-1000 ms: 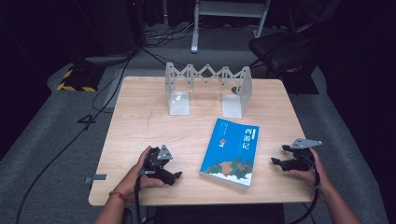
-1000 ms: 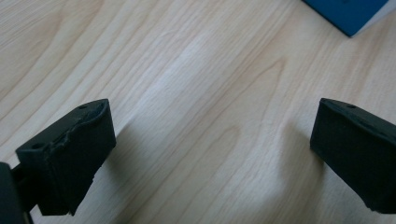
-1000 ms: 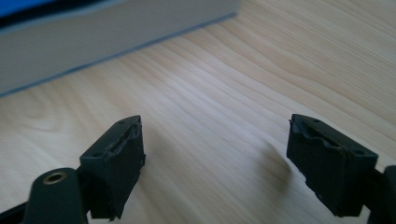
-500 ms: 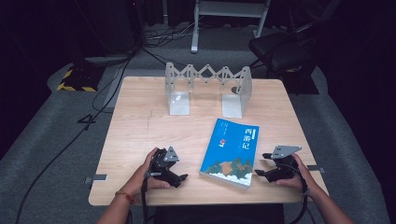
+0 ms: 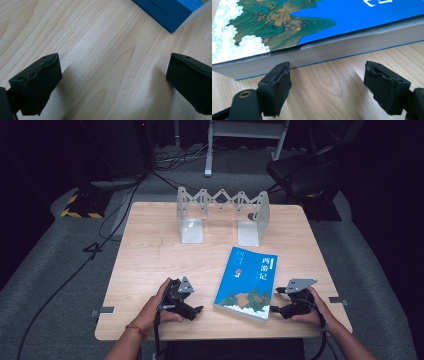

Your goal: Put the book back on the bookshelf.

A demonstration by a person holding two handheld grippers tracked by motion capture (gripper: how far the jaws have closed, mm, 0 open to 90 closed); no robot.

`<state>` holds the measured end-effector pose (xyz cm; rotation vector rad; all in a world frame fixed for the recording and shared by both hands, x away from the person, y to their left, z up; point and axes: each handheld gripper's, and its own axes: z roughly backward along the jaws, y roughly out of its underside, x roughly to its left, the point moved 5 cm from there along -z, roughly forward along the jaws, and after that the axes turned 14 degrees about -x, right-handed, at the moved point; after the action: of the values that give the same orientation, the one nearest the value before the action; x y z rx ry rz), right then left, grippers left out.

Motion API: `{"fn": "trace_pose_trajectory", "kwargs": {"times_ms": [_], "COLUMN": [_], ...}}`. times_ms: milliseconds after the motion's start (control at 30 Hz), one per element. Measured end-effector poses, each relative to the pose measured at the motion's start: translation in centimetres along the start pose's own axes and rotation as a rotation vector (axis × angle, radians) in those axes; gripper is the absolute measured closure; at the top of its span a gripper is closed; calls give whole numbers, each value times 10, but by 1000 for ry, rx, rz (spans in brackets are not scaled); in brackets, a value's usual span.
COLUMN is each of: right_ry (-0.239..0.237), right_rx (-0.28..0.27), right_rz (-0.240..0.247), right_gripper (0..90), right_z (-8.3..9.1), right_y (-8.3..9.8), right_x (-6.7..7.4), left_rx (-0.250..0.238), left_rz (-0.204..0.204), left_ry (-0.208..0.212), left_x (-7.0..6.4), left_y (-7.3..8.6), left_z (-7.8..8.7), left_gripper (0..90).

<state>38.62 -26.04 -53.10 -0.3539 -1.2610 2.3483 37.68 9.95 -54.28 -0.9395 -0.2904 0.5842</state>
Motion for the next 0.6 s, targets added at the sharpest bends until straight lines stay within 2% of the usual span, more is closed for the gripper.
{"fn": "trace_pose_trajectory", "kwargs": {"times_ms": [400, 533, 600], "right_ry": [3, -9, -9], "right_rx": [-21, -53, -52], "right_rz": [14, -20, -16], "right_gripper": [223, 223, 223], "right_z": [4, 7, 7], "right_y": [-5, -9, -10], "right_x": [0, -1, -1], "left_rx": [2, -2, 0], "left_rz": [1, 5, 10], "left_ry": [2, -6, -10], "left_x": [-2, -2, -3], "left_y": [-1, -2, -3], "left_z": [-2, -3, -5], "left_gripper": [2, 5, 5]}}
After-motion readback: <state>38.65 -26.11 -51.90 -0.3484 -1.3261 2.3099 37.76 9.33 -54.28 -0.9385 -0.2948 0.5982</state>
